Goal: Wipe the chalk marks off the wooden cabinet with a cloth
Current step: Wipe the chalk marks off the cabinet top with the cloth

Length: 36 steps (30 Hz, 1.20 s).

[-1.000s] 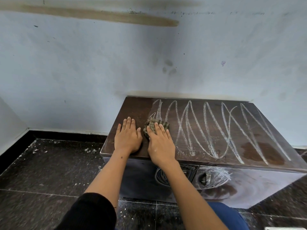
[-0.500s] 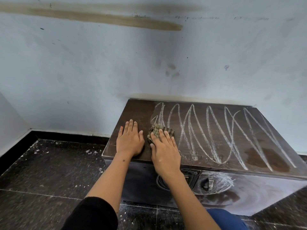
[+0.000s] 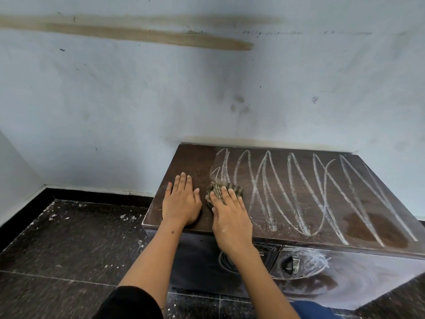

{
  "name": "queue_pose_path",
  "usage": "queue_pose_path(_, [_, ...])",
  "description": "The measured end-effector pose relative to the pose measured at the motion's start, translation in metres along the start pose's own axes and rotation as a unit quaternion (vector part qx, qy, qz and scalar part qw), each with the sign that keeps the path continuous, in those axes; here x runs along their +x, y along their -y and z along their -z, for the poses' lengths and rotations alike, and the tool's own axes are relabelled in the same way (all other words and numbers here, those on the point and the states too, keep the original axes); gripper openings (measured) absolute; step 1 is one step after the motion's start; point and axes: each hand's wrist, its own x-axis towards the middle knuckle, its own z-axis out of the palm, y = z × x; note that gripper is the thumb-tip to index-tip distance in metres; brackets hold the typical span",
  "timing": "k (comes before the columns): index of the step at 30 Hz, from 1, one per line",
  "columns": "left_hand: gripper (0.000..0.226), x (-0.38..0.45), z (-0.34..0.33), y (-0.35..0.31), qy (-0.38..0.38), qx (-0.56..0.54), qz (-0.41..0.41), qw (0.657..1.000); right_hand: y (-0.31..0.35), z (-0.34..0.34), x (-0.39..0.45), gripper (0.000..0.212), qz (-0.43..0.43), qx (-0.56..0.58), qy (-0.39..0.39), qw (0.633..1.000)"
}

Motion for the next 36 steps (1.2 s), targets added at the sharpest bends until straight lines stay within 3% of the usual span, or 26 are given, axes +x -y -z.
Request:
queue_pose_path(3, [0.056, 0.001, -0.001, 0.000, -0.005, 0.005, 0.000, 1.000, 0.006, 0.001, -0.022, 0.044, -0.016, -0.018, -0.060, 0.998])
queue_pose_path(8, [0.056, 0.000, 0.000, -0.001, -0.006, 0.004, -0.001, 1.000, 0.000, 0.006, 0.029, 0.046, 0.006, 0.015, 0.061, 0.998])
queue_pose_path(12, [0.056, -0.002, 0.002, -0.005, -0.014, 0.011, 0.005, 1.000, 0.002, 0.002, 0.032, 0.046, -0.003, 0.007, 0.051, 0.999])
queue_pose_path(16, [0.057, 0.001, 0.005, -0.004, -0.012, 0.052, -0.007, 0.999, 0.005, 0.003, -0.020, 0.044, 0.004, -0.013, -0.029, 1.000])
queue_pose_path(19, [0.058, 0.008, 0.005, -0.004, -0.003, 0.039, -0.009, 0.999, 0.005, 0.005, -0.031, 0.042, -0.004, -0.002, -0.002, 1.000])
queue_pose_path(27, [0.057, 0.011, 0.004, -0.008, -0.018, 0.061, -0.048, 0.997, 0.002, -0.004, 0.055, 0.046, -0.011, 0.002, 0.062, 0.998])
queue_pose_path(33, [0.057, 0.012, 0.000, -0.004, 0.001, 0.029, -0.046, 0.999, 0.007, -0.002, -0.012, 0.042, -0.003, -0.018, -0.039, 0.999])
queue_pose_path(36, [0.057, 0.014, 0.000, -0.004, 0.005, 0.021, -0.044, 0.999, 0.007, 0.005, -0.018, 0.042, -0.010, -0.016, -0.021, 1.000])
